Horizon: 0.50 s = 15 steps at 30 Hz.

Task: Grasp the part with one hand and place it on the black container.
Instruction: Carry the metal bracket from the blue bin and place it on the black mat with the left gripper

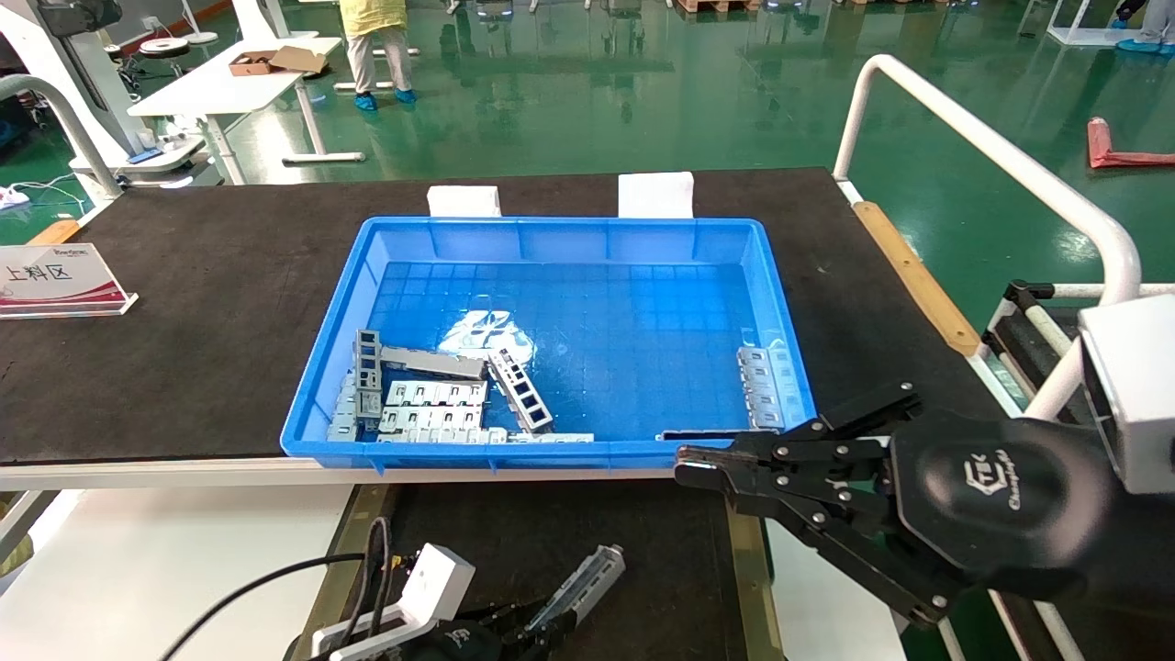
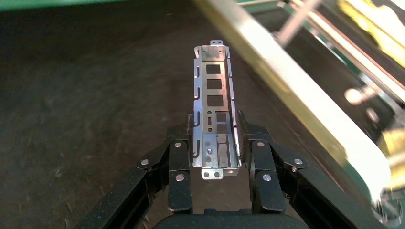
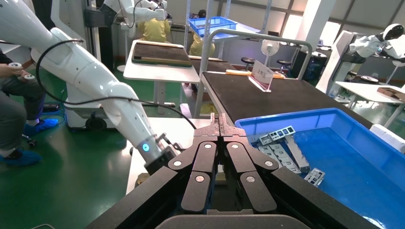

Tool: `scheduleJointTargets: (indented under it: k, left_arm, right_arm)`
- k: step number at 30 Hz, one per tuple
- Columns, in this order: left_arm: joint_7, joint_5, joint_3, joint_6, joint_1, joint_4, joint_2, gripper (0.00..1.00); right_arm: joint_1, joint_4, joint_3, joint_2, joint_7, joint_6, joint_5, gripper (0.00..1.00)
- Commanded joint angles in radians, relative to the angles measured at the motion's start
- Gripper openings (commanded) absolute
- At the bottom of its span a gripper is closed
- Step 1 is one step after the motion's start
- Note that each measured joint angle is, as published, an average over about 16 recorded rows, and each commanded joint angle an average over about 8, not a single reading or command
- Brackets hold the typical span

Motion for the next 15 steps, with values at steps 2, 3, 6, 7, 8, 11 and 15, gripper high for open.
scheduleJointTargets:
  k: [2,3,6,7,8,11,15]
  left_arm:
    - [-0.06,-0.001,0.031,-0.089,-0.002,0.025,0.04,0.0]
    - [-0.079,-0.005,0.041,-0.113,-0.006,0.035,0.055,0.0]
    - [-0.133,-0.027,0.067,-0.177,-0.019,0.064,0.103,0.0]
    - [-0.149,-0.035,0.074,-0.195,-0.024,0.074,0.118,0.0]
    - [-0.166,-0.045,0.08,-0.213,-0.028,0.084,0.134,0.0]
    - [-0.204,-0.072,0.094,-0.261,-0.04,0.113,0.18,0.0]
    - [-0.237,-0.099,0.106,-0.316,-0.052,0.16,0.238,0.0]
  right_arm:
    - [0.0,0.0,0.0,0.0,0.0,0.0,0.0,0.0]
    - [0.0,0.0,0.0,0.0,0.0,0.0,0.0,0.0]
    - [0.0,0.0,0.0,0.0,0.0,0.0,0.0,0.0]
    - [0.0,0.0,0.0,0.0,0.0,0.0,0.0,0.0]
    - [0.0,0.0,0.0,0.0,0.0,0.0,0.0,0.0]
    - [0.0,0.0,0.0,0.0,0.0,0.0,0.0,0.0]
    - [0.0,0.0,0.0,0.0,0.0,0.0,0.0,0.0]
